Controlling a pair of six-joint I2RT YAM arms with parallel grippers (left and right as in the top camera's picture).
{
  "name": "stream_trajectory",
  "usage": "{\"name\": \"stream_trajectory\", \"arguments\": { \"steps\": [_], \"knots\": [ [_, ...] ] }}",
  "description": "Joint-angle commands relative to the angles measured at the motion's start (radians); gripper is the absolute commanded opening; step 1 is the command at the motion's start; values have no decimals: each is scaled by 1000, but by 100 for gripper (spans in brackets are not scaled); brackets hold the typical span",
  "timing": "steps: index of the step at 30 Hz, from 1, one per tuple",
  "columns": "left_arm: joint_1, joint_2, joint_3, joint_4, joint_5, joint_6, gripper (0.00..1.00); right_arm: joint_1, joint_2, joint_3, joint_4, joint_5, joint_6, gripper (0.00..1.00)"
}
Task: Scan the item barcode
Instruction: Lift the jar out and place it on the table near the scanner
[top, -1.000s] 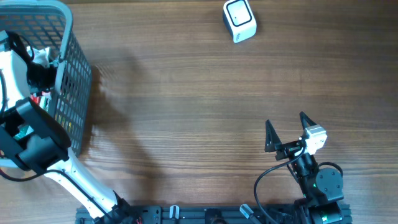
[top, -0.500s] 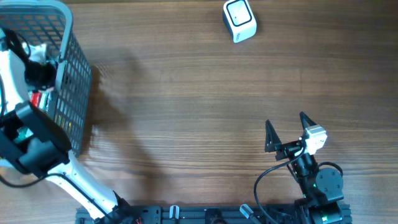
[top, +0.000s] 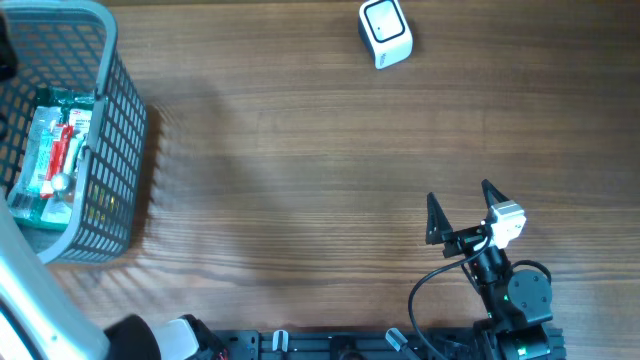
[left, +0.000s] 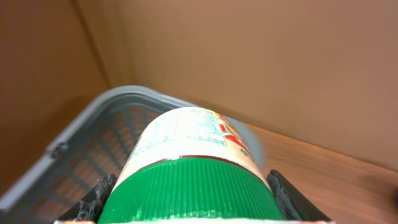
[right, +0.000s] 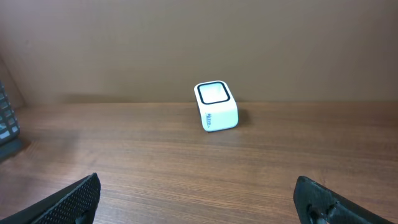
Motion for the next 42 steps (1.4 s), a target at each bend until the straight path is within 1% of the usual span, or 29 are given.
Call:
{"name": "stream_trajectory", "arguments": {
  "steps": [1,2,3,6,9,12,14,16,18,21,23,25,28,30,34,42],
  "knots": [
    [-129,-36,14,-43,16,-90,48,-5,-3,-1,2,-8,-12,100],
    [-167,-37,14,-64,16,-92,48,-5,-3,-1,2,-8,-12,100],
    [-233,-37,14,-97,0,-106,48,-5,-3,-1,2,-8,-12,100],
    [-381,-24,14,-165,-74,-157,47,-5,-3,-1,2,-8,-12,100],
    [-587,17,13,-238,-179,-247,45,-5,-3,-1,2,-8,-12,100],
    [-731,76,13,-262,-209,-310,41,-5,-3,-1,2,-8,-12,100],
    [-832,138,13,-271,-210,-357,41,-5,-3,-1,2,-8,-12,100],
    [-929,214,13,-273,-212,-377,41,-5,-3,-1,2,-8,-12,100],
    [-1025,306,13,-265,-213,-430,44,-5,-3,-1,2,-8,-12,100],
    [-1126,420,13,-241,-212,-491,45,-5,-3,-1,2,-8,-12,99],
    [-1188,498,12,-214,-212,-526,44,-5,-3,-1,2,-8,-12,100],
    [-1248,579,12,-177,-212,-565,38,-5,-3,-1,2,-8,-12,100],
    [-1318,680,12,-114,-212,-568,39,-5,-3,-1,2,-8,-12,100],
    [-1349,725,12,-82,-212,-603,40,-5,-3,-1,2,-8,-12,100],
    [-1393,776,12,-49,-212,-641,43,-5,-3,-1,2,-8,-12,100],
    [-1412,796,-58,10,-212,-687,43,-5,-3,-1,2,-8,-12,100]
  ]
}}
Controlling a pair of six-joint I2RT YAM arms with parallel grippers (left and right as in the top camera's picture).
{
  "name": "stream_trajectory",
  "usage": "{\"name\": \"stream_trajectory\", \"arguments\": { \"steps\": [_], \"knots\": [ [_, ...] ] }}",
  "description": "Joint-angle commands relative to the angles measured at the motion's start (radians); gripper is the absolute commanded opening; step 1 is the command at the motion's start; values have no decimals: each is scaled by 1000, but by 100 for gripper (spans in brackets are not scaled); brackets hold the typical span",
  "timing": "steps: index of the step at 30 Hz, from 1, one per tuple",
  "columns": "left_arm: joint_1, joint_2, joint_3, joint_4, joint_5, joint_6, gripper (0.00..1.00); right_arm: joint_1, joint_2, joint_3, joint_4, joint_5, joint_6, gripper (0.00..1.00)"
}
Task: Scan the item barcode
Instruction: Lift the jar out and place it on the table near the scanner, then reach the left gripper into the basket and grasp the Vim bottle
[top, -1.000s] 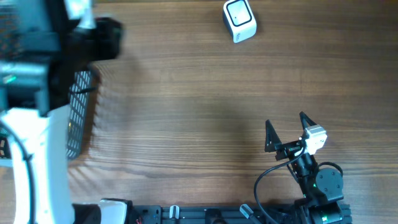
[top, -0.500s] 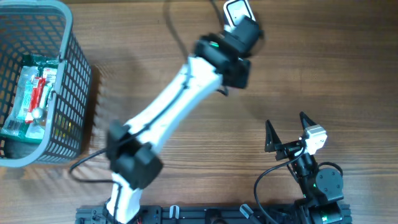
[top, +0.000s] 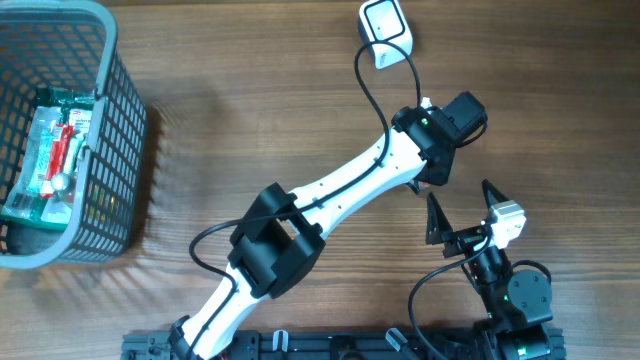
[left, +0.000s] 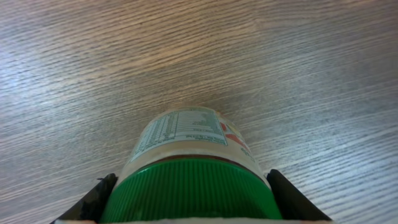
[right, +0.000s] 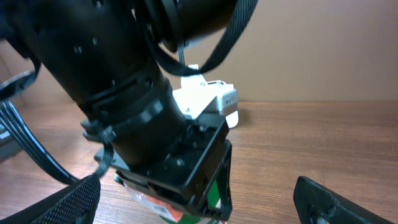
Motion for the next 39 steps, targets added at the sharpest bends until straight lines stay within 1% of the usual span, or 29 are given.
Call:
{"name": "stream_trajectory", "arguments": {
  "steps": [1,3,5,7,8,9,11,14,17,19,23,26,27,28,29,30,31,32,33,36,39],
  "knots": [
    [-2,10,-57,27,-10,-61,43,-5,-3,-1,2,-8,-12,100],
    [-4,10,-80,43,-10,-60,43,-5,-3,-1,2,-8,-12,100],
    [-5,10,-90,46,-10,-60,47,-5,-3,-1,2,-8,-12,100],
    [-5,10,-90,47,-8,-60,62,-5,-3,-1,2,-8,-12,100],
    [-5,10,-90,46,-6,-56,76,-5,-3,-1,2,-8,-12,100],
    [-5,10,-89,43,-6,-56,81,-5,-3,-1,2,-8,-12,100],
    [-5,10,-89,43,-6,-49,85,-5,-3,-1,2,-8,-12,100],
    [-5,7,-87,43,-6,-45,95,-5,-3,-1,2,-8,-12,99],
    [16,-38,-34,39,-6,54,98,-5,-3,-1,2,-8,-12,99],
    [39,-95,19,39,-7,65,98,-5,-3,-1,2,-8,-12,100],
    [121,-241,90,22,-27,156,100,-5,-3,-1,2,-8,-12,99],
    [227,-366,99,-25,-116,163,100,-5,-3,-1,2,-8,-13,100],
    [290,-421,99,-57,-148,217,100,-5,-3,-1,2,-8,-12,100],
    [344,-462,99,-89,-148,294,100,-5,-3,-1,2,-8,-12,99],
    [391,-495,99,-116,-148,336,100,-5,-3,-1,2,-8,-12,100],
    [445,-528,99,-145,-148,358,100,-5,-3,-1,2,-8,-12,100],
    [546,-583,99,-189,-148,373,100,-5,-3,-1,2,-8,-12,100],
    [618,-613,98,-213,-148,372,100,-5,-3,-1,2,-8,-12,100],
    [679,-633,99,-231,-148,372,100,-5,-3,-1,2,-8,-13,100],
    [915,-679,98,-288,-147,377,100,-5,-3,-1,2,-8,-12,100],
    [1078,-679,98,-371,-145,431,100,-5,-3,-1,2,-8,-12,100]
  ]
}}
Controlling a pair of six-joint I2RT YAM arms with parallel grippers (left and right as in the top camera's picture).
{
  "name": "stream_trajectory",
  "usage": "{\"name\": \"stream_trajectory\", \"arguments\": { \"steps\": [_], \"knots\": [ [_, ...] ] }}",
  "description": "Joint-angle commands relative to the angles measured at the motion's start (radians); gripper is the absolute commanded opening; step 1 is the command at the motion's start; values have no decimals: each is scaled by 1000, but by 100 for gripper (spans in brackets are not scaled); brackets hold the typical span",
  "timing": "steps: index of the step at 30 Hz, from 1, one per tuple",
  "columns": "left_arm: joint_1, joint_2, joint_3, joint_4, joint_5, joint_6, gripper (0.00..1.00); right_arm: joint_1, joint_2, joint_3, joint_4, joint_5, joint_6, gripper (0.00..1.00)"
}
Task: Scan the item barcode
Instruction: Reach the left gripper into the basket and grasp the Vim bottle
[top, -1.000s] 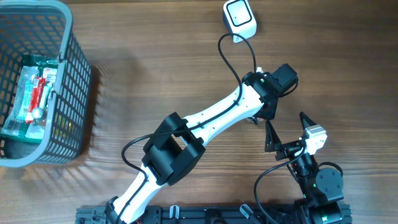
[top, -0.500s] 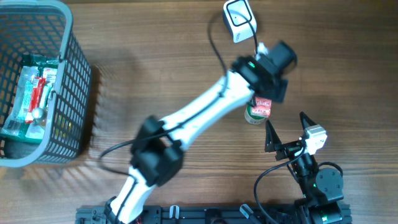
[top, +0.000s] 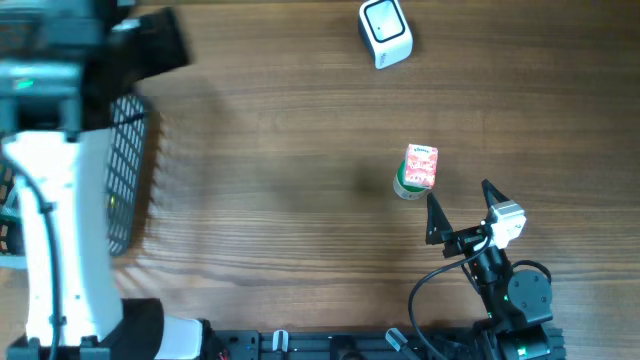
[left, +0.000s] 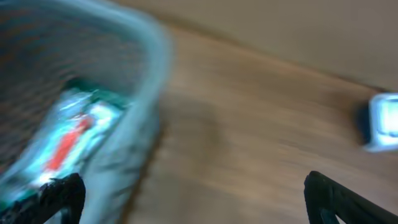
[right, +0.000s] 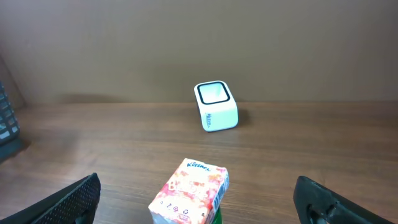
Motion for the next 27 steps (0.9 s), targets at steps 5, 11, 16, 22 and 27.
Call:
{"name": "stream_trajectory", "arguments": {
  "steps": [5,11,16,22,27],
  "knots": [
    [327,-8,-9,-140,-10,91,100,-5,-3,-1,2,-8,-13,100],
    [510,6,-107,-102,6,91,100,-5,-3,-1,2,-8,-12,100],
    [579,10,-343,-22,66,166,100,-5,-3,-1,2,-8,-12,100],
    [580,16,-600,121,67,221,99,-5,-3,-1,2,-8,-12,100],
    [582,16,-699,204,66,221,88,-5,-3,-1,2,-8,-12,100]
  ]
}}
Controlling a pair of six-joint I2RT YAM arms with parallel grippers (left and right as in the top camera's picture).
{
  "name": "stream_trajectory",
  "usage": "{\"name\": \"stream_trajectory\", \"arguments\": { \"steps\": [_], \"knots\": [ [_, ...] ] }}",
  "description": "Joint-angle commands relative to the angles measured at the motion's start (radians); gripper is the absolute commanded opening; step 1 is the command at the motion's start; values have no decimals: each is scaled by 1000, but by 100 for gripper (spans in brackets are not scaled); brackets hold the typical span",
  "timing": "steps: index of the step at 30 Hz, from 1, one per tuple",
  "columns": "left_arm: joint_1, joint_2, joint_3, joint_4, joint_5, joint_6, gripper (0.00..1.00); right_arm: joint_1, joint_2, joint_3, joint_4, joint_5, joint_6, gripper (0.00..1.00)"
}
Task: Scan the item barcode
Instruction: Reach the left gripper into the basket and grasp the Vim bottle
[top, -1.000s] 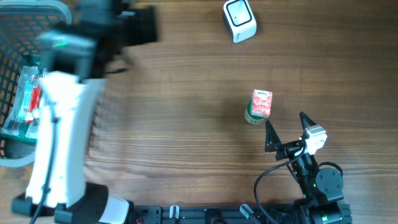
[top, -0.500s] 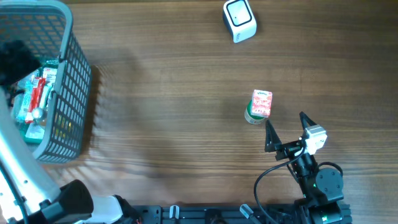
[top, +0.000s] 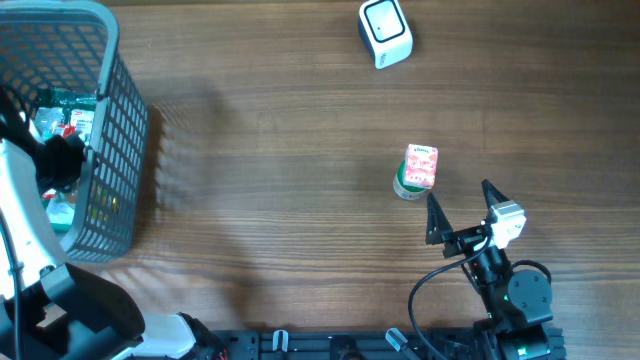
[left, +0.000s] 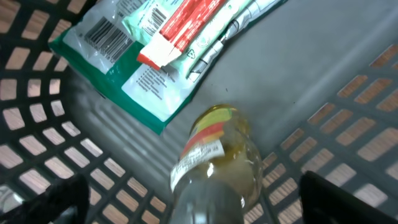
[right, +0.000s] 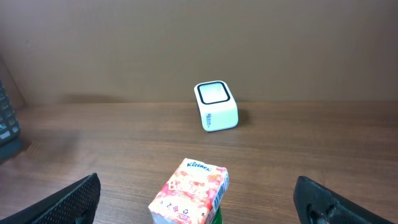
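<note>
The white barcode scanner (top: 385, 33) stands at the table's far edge, its window (right: 216, 93) facing up. A pink Kleenex pack (top: 421, 165) rests on a green-lidded jar (top: 403, 187) mid-table, a barcode on the pack's side (right: 221, 190). My right gripper (top: 460, 215) is open just in front of them. My left gripper (left: 199, 214) is open, down inside the grey basket (top: 120, 120). A clear bottle (left: 217, 162) with a yellow and red label lies between its fingers.
In the basket lie a green packet (left: 134, 74) with a barcode and a red and white pack (left: 199, 25) on top of it. The basket's mesh walls (left: 348, 137) close round the left gripper. Bare wood stretches between the basket and the jar.
My left gripper was at the basket's rim in a blurred view; now it is low inside the basket, over the clear bottle. The Kleenex pack, jar and right arm have not moved.
My left gripper held the green-lidded jar above the basket. Then it held the jar low over the table by the right gripper. Then the jar lay there with a Kleenex pack on it, the left gripper open by the basket, and now inside it.
</note>
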Motion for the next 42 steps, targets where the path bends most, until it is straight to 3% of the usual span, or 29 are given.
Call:
{"name": "stream_trajectory", "arguments": {
  "steps": [1,9,11,14,17,23,24,25,29,33,37,42],
  "knots": [
    [2,-3,-69,48,16,27,87,-5,-3,-1,2,-8,-12,99],
    [2,-3,-173,146,16,27,63,-5,-3,-1,2,-8,-12,100],
    [2,-3,-181,161,16,27,50,-5,-3,-1,2,-8,-12,100],
    [2,-3,-181,173,21,27,47,-5,-3,-1,2,-8,-12,100],
    [2,-3,-181,178,45,26,34,-5,-3,-1,2,-8,-12,100],
    [2,-3,-181,187,63,23,34,-5,-3,-1,2,-8,-13,100],
    [2,-3,-181,187,78,23,35,-5,-3,-1,2,-8,-12,100],
    [2,-3,-181,190,91,23,50,-5,-3,-1,2,-8,-12,100],
    [2,-3,-181,190,106,23,52,-5,-3,-1,2,-8,-12,100],
    [2,-3,-181,190,107,23,26,-5,-3,-1,2,-8,-12,99],
    [2,-6,-177,200,107,23,18,-5,-3,-1,2,-8,-12,100],
    [2,-11,-82,202,111,23,18,-5,-3,-1,2,-8,-12,100]
  ]
}}
